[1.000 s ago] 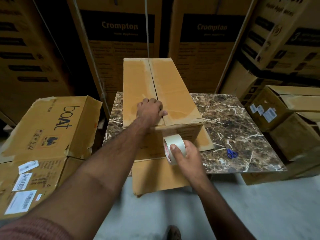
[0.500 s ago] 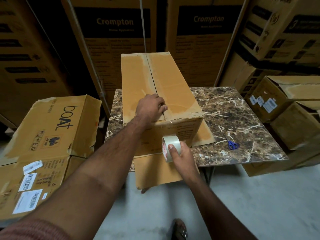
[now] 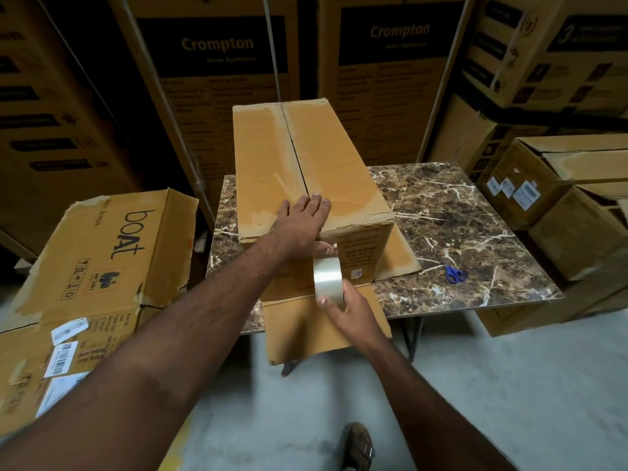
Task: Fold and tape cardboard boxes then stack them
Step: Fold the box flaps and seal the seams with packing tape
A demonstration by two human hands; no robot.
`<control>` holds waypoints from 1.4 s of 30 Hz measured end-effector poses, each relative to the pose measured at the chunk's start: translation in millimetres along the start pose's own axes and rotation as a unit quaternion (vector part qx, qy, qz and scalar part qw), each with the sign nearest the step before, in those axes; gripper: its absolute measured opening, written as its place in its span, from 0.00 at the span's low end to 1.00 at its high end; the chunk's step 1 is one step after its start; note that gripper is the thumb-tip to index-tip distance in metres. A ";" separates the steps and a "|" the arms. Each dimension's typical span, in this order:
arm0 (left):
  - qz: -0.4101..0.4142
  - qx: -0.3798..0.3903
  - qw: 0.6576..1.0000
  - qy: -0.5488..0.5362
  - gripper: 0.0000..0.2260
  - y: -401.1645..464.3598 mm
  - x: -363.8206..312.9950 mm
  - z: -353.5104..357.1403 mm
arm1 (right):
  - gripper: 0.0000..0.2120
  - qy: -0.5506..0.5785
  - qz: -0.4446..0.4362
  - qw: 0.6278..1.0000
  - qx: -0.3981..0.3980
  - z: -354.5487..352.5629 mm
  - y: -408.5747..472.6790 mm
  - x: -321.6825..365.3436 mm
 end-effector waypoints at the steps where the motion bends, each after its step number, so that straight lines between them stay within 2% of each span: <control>1: 0.002 -0.001 1.000 0.001 0.44 -0.7 -1.0 -1.0 | 0.12 0.004 -0.003 1.000 -0.009 0.3 -1.0 0.3; 8: 0.065 -0.100 0.992 0.034 0.32 -8.9 -1.5 11.3 | 0.08 0.008 -0.019 0.998 -0.067 -0.2 -2.2 -1.2; 13: 0.087 -0.101 0.990 0.042 0.37 -8.1 6.2 6.3 | 0.11 0.028 0.000 0.996 -0.086 4.4 -9.7 -7.5; 19: 0.073 -0.092 0.992 0.047 0.37 -9.8 -1.2 16.3 | 0.10 -0.027 0.048 0.995 -0.085 8.4 -7.0 -18.5; 24: 0.057 -0.164 0.981 0.087 0.34 -14.5 -3.4 14.7 | 0.10 -0.030 0.061 0.995 -0.069 10.8 12.3 -9.6; 28: 0.054 -0.268 0.951 0.145 0.30 -27.9 -9.0 58.4 | 0.13 -0.039 0.067 0.995 -0.067 15.2 16.7 -13.8; 31: 0.042 -0.348 0.922 0.167 0.32 -26.5 -5.6 82.6 | 0.13 -0.048 0.060 0.995 -0.070 18.4 22.4 -12.3; 34: 0.081 -0.393 0.892 0.208 0.32 -12.6 -1.2 82.2 | 0.14 -0.049 0.050 0.995 -0.077 12.2 32.0 -13.2; 36: 0.088 -0.395 0.887 0.222 0.34 -10.5 -1.5 87.0 | 0.15 -0.057 0.053 0.994 -0.076 9.7 34.5 -17.2; 40: 0.068 -0.357 0.911 0.195 0.43 -12.6 4.1 82.4 | 0.14 -0.054 0.066 0.994 -0.067 21.5 32.6 -17.1; 42: 0.073 -0.343 0.922 0.162 0.42 -8.8 2.6 67.6 | 0.14 -0.047 0.060 0.994 -0.074 21.2 33.1 -16.1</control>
Point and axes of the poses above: each hand's wrist, its own y-axis towards the middle knuckle, its own z-axis out of the palm, x = y × z, the point moved 1 cm from there along y, towards the middle knuckle, and after that the axes turned 11 degrees about -y, right-handed, at the moved point
